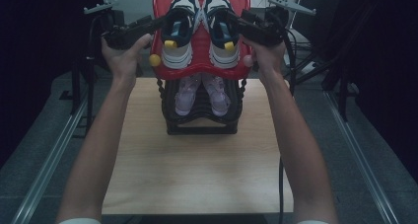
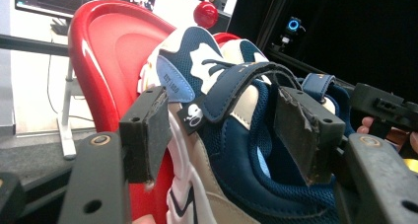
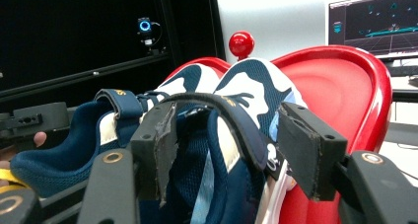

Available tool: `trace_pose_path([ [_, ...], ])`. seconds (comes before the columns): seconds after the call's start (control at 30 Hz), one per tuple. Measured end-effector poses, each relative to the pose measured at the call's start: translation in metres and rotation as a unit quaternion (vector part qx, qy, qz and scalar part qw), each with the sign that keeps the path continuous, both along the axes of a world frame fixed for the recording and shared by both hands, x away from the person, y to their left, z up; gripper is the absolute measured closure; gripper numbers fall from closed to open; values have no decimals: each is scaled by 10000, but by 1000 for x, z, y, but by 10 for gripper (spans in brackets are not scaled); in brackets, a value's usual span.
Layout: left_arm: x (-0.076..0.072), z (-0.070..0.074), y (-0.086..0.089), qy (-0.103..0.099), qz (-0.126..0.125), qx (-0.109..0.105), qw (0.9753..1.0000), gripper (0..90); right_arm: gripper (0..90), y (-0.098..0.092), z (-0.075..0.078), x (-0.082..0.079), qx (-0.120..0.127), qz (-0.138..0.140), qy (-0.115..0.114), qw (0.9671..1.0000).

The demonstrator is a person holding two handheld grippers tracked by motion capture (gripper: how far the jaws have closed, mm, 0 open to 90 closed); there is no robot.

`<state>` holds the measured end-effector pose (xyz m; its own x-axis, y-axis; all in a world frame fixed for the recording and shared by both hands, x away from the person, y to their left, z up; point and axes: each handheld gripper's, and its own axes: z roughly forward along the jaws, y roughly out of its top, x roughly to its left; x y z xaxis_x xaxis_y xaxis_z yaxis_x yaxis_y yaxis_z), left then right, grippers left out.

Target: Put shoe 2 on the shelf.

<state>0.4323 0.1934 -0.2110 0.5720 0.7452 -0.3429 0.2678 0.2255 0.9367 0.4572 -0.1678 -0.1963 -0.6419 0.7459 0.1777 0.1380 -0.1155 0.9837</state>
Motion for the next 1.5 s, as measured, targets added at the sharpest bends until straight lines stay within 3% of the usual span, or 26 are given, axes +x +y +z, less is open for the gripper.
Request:
trace_pose_path([
  [0.17,-6,-2,2,10,-22,-69,10000,392,412,-5,-4,-6,193,66,-64,9998],
  [0.43,-17,-7,7,-17,-70,-55,10000,393,411,-15,-9,-16,268,144,-183,9994],
  [0.6,-23,-16,14,-15,-61,7,10000,394,412,-24,-18,-21,363,177,-212,9990],
  [0.93,-40,-29,35,-67,-124,-140,9998,394,414,-47,-35,-33,476,107,-235,9985],
  [1.3,-59,-47,54,-88,-10,-115,9999,400,416,-73,-60,-47,460,-25,-237,9987],
  [1.5,-67,-63,61,25,-70,-157,9998,397,417,-87,-74,-52,495,-76,-212,9985],
])
